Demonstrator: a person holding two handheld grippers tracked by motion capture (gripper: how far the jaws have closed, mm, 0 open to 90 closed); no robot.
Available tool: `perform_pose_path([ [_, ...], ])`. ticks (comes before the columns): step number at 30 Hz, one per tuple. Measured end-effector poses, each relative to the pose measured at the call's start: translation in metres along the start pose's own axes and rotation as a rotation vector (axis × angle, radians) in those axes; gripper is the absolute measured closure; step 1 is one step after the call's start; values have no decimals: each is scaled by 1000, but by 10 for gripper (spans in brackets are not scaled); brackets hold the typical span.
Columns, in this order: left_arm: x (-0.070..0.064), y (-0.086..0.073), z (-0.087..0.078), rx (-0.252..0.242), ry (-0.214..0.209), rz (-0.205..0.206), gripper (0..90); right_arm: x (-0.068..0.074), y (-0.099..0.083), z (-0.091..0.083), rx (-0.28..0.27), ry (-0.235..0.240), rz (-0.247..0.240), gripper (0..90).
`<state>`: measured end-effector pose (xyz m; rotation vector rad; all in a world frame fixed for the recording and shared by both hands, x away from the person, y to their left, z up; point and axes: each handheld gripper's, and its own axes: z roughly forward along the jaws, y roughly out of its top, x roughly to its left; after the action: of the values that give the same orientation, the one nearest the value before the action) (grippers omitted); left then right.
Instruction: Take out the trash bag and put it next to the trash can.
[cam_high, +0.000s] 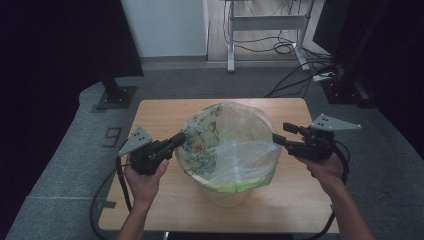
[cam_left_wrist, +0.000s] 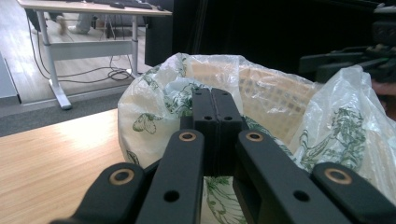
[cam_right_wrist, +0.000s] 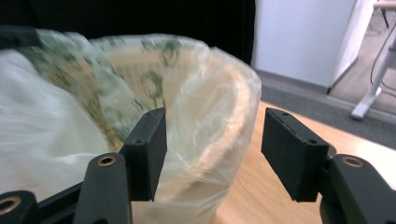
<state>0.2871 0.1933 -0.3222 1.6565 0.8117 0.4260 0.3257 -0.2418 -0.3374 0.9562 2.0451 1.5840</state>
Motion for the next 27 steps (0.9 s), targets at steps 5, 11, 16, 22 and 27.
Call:
perform_pose_path([
  [5,4,0,-1,0,0,-2,900,-1,-1,12,49,-5,-4,645],
  [11,8,0,-1,1,2,-4,900,5,8,11,60,-73,-41,891],
  [16,9,3,-1,-1,5,-2,900,10,17,11,29,-96,-47,894],
  [22,13,8,1,-8,4,-7,900,13,41,11,-43,-73,-33,894],
  [27,14,11,0,-14,8,-5,900,20,56,20,-66,-47,-45,894],
])
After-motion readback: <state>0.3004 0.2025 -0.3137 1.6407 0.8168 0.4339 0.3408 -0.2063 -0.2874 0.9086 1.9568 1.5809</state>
